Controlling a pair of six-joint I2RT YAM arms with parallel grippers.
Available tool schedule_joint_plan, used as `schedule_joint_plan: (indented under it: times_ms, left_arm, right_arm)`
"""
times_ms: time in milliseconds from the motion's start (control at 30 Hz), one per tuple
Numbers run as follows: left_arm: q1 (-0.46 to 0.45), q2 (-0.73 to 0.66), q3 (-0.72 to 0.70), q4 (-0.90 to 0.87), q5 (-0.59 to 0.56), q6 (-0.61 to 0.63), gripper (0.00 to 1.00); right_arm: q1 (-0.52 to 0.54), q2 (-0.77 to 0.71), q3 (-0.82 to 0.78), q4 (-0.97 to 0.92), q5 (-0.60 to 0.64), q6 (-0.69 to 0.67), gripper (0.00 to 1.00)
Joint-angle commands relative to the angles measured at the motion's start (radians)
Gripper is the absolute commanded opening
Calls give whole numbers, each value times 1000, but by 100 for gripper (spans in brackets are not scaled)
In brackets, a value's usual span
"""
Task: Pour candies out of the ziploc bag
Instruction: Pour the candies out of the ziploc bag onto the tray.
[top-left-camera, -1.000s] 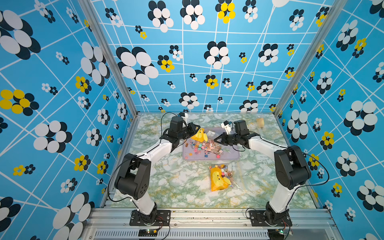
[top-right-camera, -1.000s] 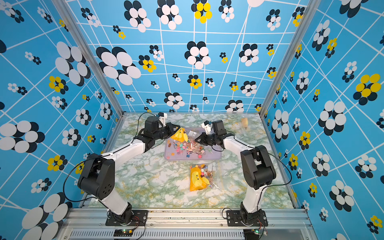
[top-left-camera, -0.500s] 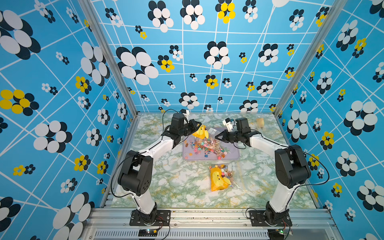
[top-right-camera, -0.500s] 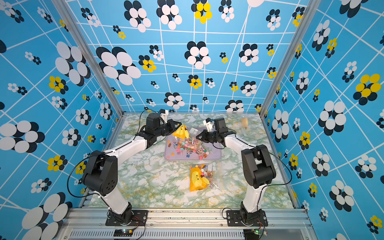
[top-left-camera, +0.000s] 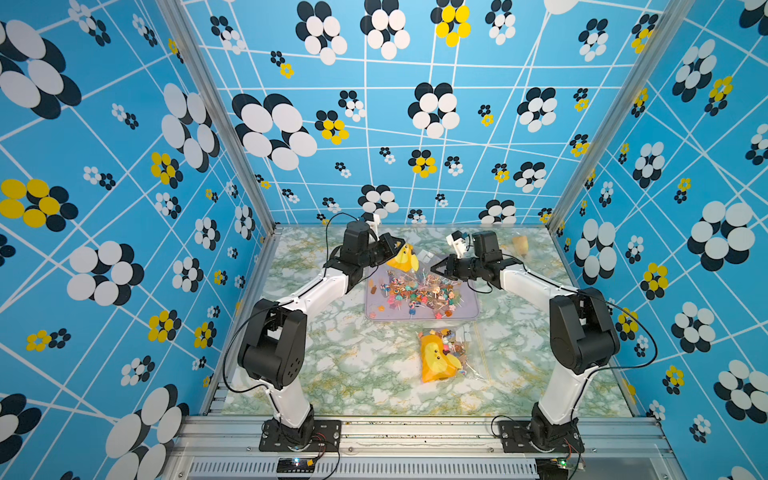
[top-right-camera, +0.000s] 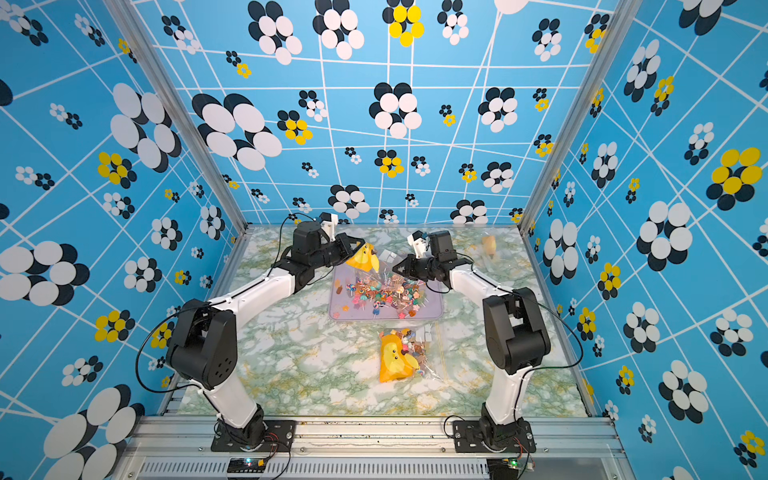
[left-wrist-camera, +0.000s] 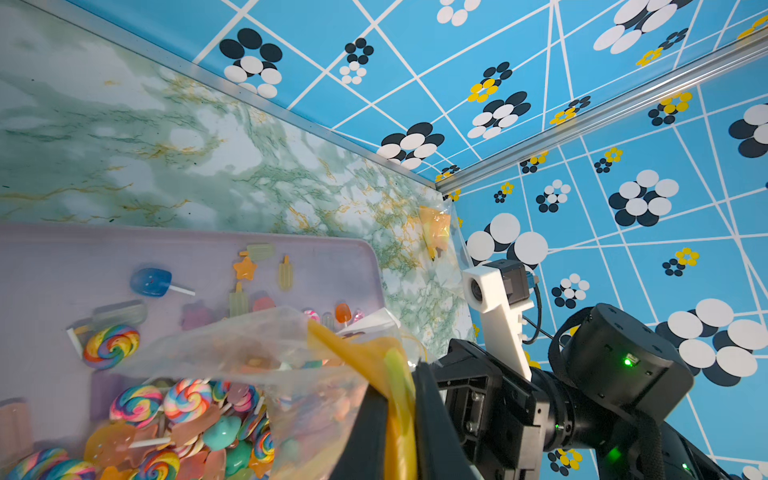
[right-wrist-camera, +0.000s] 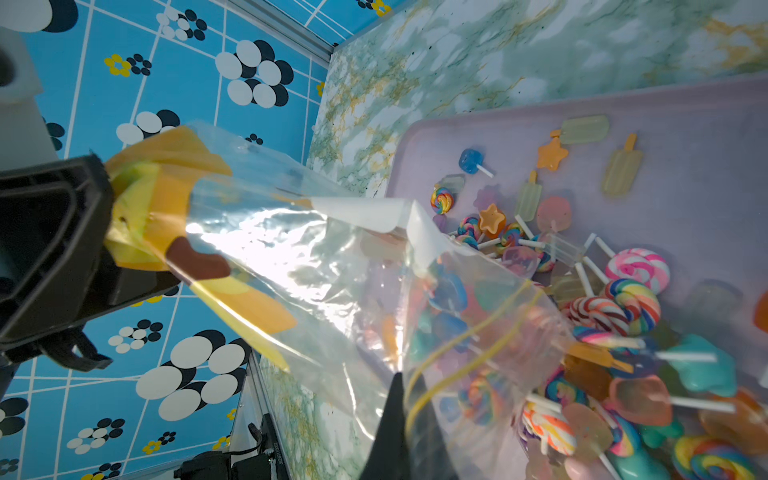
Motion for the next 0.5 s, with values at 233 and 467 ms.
schedule_joint_plan:
  times_ms: [233,467]
  left_arm:
    - [-4,34,80,11,11,32,0]
    - [-7,49,102,8,14,33,0]
  right_arm:
    - [-30,19,38,-30,-8,-12,0]
    - [-38,24,41,-34,-8,-14,0]
